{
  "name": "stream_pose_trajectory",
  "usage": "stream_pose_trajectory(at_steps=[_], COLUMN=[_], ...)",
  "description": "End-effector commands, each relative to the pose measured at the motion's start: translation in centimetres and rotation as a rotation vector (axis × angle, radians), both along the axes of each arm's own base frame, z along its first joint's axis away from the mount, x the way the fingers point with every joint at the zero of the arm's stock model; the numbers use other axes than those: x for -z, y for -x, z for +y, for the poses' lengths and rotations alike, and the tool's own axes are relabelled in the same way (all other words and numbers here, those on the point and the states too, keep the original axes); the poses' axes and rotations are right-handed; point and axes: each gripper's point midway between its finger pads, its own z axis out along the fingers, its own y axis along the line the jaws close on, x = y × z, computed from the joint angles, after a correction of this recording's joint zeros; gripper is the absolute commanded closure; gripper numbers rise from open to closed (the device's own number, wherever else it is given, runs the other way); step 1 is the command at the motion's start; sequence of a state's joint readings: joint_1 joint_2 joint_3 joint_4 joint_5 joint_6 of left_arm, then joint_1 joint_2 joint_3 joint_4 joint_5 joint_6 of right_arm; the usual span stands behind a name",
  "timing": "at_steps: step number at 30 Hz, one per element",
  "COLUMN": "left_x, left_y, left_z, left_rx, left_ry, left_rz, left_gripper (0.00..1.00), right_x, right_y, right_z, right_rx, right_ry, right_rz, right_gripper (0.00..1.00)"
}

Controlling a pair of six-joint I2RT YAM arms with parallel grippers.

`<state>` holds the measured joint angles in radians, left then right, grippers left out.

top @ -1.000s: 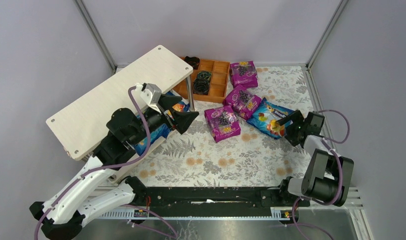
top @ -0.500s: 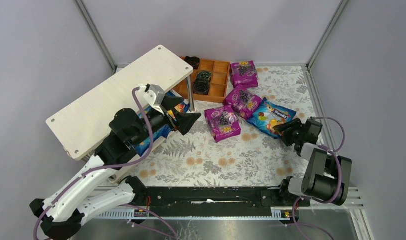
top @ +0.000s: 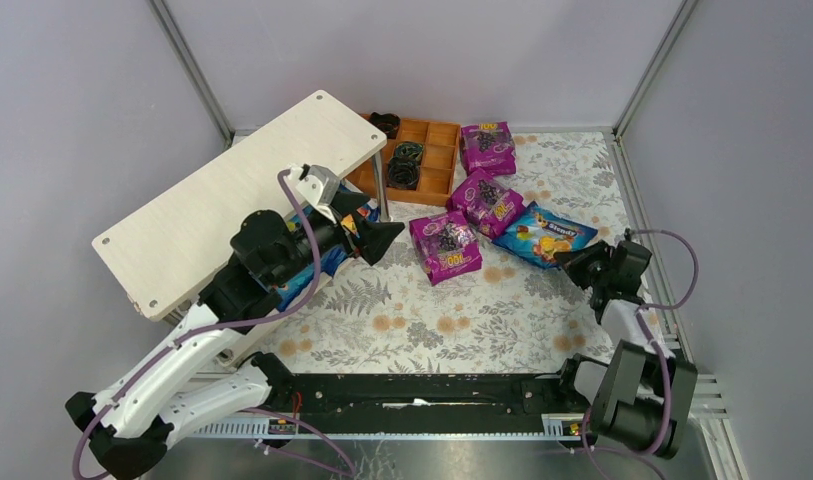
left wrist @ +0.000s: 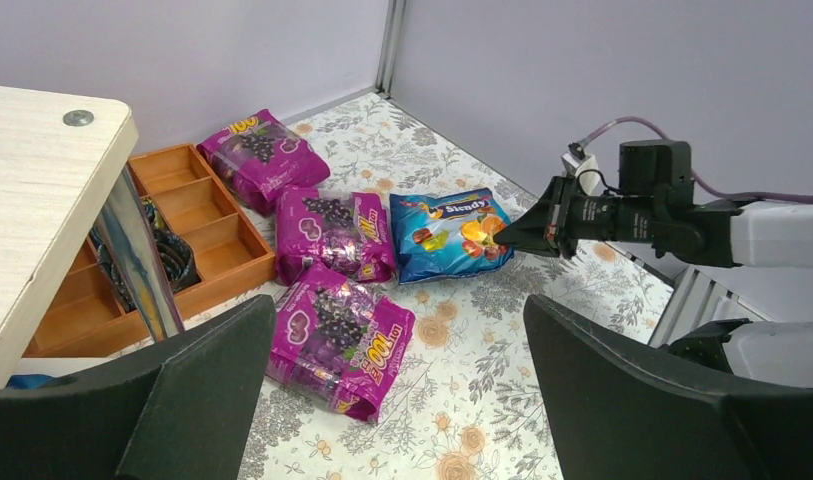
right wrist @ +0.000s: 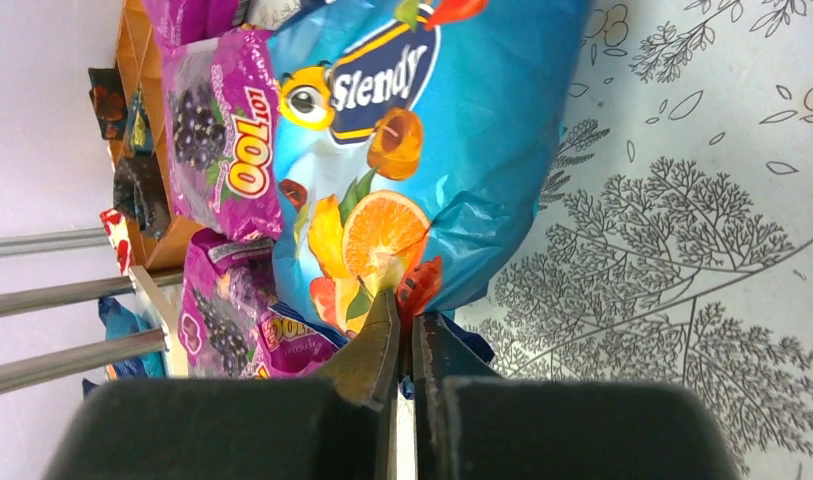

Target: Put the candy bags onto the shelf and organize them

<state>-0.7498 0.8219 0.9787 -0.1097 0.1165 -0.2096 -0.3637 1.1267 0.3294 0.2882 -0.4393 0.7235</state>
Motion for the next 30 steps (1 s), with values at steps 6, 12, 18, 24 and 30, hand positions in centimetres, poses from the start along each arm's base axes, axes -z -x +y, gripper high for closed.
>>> stream_pose_trajectory(at_steps=[6, 12, 18, 24, 30], left_x=[-0.6, -0.7, -1.7, 2.2, 9.1], left_y=[0.5, 2.0, 6.8, 8.9, 10.2], left_z=[-1.1, -2.8, -6.6, -10.3, -11.8], left_rx=[0.072, 0.191, 0.526, 0.503, 0.364], left_ry=[0.024, 0.088, 0.390, 0.266, 0.021], left_rz=[-0.023, 0.045, 0.324, 0.396, 0.447], left_gripper=[0.01, 0.01, 0.06, 0.08, 0.04], right_x=[-7.8, -8.6, -11.5, -12.9, -14.9], right_y=[2.2, 6.1, 10.3, 13.0, 13.2], right_z=[2.5, 7.5, 11.8, 16.6, 20.0], right_rx=[-0.168, -0.415, -0.687, -0.951, -1.139], right_ry=[0.050, -0.090, -0.086, -0.171, -0.246], right_rz=[-0.094, 0.033, 0.063, 0.058, 0.014], right_gripper=[1.00, 1.00, 1.00, 1.00, 1.00])
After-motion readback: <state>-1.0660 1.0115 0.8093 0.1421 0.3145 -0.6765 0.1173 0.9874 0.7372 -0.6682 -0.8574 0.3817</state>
